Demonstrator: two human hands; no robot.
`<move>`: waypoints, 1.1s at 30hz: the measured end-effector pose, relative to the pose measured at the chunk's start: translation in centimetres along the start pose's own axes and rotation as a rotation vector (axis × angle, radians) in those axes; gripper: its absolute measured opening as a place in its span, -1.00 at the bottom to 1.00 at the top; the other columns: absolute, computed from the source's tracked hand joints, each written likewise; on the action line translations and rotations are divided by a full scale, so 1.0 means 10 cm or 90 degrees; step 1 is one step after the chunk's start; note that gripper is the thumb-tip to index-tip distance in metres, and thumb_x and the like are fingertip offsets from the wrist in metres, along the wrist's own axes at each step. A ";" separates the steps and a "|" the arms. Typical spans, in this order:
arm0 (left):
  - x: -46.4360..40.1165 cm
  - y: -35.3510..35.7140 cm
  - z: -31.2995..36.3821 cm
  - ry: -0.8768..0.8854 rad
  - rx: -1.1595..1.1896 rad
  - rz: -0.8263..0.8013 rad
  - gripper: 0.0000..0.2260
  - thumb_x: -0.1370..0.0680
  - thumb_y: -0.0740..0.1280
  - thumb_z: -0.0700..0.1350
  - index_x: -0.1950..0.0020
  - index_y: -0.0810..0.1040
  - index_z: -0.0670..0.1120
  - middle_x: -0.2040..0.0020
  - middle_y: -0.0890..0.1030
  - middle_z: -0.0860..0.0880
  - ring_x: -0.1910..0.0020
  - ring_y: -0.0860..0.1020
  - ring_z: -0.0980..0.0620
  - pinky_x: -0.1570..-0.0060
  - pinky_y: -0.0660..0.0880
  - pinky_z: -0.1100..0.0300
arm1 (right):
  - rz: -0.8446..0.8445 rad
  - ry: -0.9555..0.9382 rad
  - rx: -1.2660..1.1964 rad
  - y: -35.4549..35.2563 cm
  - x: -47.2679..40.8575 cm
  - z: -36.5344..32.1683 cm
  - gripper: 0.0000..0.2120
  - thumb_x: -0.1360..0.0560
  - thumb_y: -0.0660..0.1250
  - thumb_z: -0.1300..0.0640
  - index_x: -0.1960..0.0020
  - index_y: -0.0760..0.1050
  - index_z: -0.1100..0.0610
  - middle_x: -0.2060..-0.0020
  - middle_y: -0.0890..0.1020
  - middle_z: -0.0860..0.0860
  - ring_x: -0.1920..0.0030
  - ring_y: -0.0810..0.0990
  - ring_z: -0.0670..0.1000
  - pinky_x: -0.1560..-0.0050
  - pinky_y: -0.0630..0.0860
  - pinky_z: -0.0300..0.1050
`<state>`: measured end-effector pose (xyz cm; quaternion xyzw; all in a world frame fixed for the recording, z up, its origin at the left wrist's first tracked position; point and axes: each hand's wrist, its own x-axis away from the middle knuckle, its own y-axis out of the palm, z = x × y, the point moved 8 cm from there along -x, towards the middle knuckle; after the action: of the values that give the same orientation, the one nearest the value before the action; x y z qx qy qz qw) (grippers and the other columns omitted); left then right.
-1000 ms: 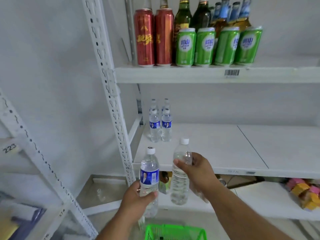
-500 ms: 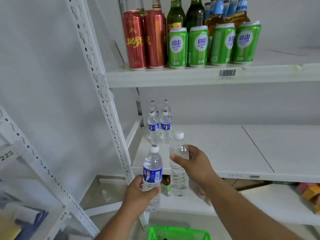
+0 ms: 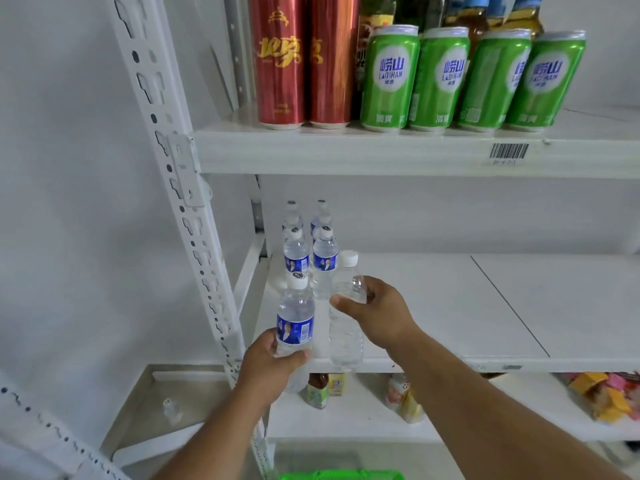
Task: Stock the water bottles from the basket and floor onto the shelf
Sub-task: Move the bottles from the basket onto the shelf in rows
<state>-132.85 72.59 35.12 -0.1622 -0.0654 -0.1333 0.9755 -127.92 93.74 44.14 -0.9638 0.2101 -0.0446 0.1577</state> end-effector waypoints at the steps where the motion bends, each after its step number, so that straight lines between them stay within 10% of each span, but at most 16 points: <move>1: -0.07 -0.01 0.01 0.003 -0.002 -0.002 -0.63 -0.39 0.56 -0.01 -0.14 0.56 0.10 -0.03 0.64 0.14 0.00 0.59 0.17 0.03 0.48 0.17 | 0.004 0.004 0.004 0.03 -0.07 0.01 -0.71 -0.40 0.54 -0.06 -0.08 0.61 -0.04 0.10 0.71 -0.14 0.10 0.67 -0.12 0.11 0.53 -0.24; 17: -1.20 0.06 0.06 -0.026 -0.022 0.034 -0.63 -0.31 0.59 -0.08 -0.08 0.61 0.02 0.00 0.69 0.07 -0.04 0.64 0.04 0.00 0.52 0.15 | 0.019 0.075 0.065 0.26 -1.04 0.39 -0.49 -0.36 0.56 -0.08 -0.26 0.51 -0.05 -0.11 0.61 -0.09 -0.12 0.60 0.00 -0.16 0.55 -0.05; 33: -1.67 0.23 0.02 -0.021 -0.042 0.017 -0.57 -0.37 0.57 -0.13 -0.17 0.53 0.04 -0.03 0.60 0.12 -0.05 0.56 0.10 0.01 0.43 0.22 | -0.017 0.073 0.079 0.45 -1.46 0.54 -0.63 -0.39 0.53 -0.01 -0.16 0.52 -0.11 -0.03 0.64 -0.12 -0.02 0.60 -0.06 0.07 0.50 -0.19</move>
<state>-148.21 78.77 31.74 -0.1971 -0.0747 -0.1198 0.9702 -142.10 97.57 37.27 -0.9508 0.2028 -0.1149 0.2040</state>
